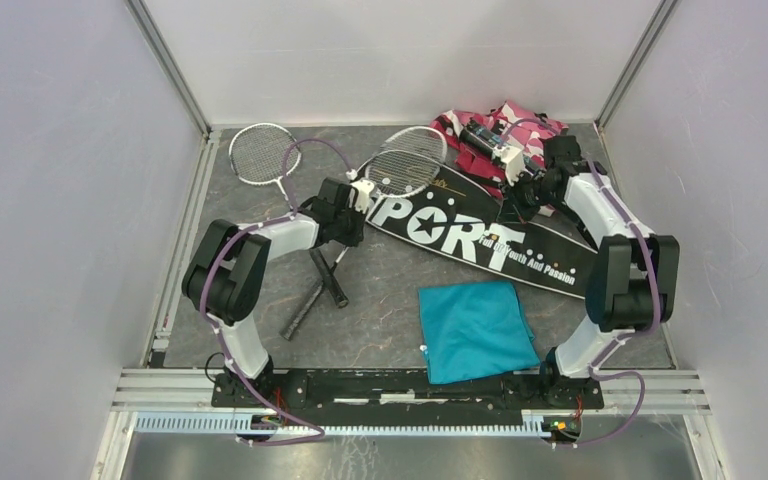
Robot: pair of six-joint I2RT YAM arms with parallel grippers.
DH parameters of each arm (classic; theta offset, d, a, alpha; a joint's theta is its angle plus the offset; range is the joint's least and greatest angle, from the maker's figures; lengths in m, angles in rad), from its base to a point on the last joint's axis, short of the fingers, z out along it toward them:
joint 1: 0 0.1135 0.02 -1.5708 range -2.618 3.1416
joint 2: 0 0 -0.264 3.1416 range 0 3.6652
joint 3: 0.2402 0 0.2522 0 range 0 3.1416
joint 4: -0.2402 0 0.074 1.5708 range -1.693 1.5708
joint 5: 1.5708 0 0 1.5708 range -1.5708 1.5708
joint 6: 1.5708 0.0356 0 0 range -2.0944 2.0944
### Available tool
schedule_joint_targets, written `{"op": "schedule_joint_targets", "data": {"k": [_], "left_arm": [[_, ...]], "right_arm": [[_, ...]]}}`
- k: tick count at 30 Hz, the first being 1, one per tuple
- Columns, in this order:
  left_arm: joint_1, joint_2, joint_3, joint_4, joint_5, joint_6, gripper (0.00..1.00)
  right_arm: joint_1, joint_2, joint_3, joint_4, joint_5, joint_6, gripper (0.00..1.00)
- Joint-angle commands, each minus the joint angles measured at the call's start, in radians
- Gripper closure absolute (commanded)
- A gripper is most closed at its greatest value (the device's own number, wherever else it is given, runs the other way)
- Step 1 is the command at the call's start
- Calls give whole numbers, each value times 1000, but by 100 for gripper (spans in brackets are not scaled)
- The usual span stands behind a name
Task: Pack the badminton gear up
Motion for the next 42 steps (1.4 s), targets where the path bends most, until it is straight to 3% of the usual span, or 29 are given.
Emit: {"op": "schedule_joint_targets", "data": {"k": [1, 6, 10, 13, 18, 27, 32, 38, 42], "left_arm": [[30, 22, 18, -6, 41, -76, 96], [75, -3, -4, 20, 65, -135, 98], [97, -18, -13, 32, 60, -168, 98], [112, -18, -15, 36, 75, -197, 98], [122, -10, -17, 34, 87, -216, 98], [123, 7, -10, 20, 120, -194, 98], [121, 30, 1, 12, 147, -182, 86], [120, 51, 10, 9, 180, -180, 74], [120, 49, 10, 9, 192, -176, 67]], "right_arm": [[2, -115, -9, 53, 29, 110, 100], [2, -189, -32, 77, 159, 163, 100], [1, -229, -38, 92, 180, 196, 100], [1, -266, -40, 105, 160, 219, 100], [1, -335, -36, 129, 3, 233, 100], [2, -460, 29, 238, 30, 344, 100], [92, -458, 66, 248, 113, 339, 100], [236, -469, 20, 330, 325, 319, 100], [266, -447, 18, 352, 369, 304, 100]]}}
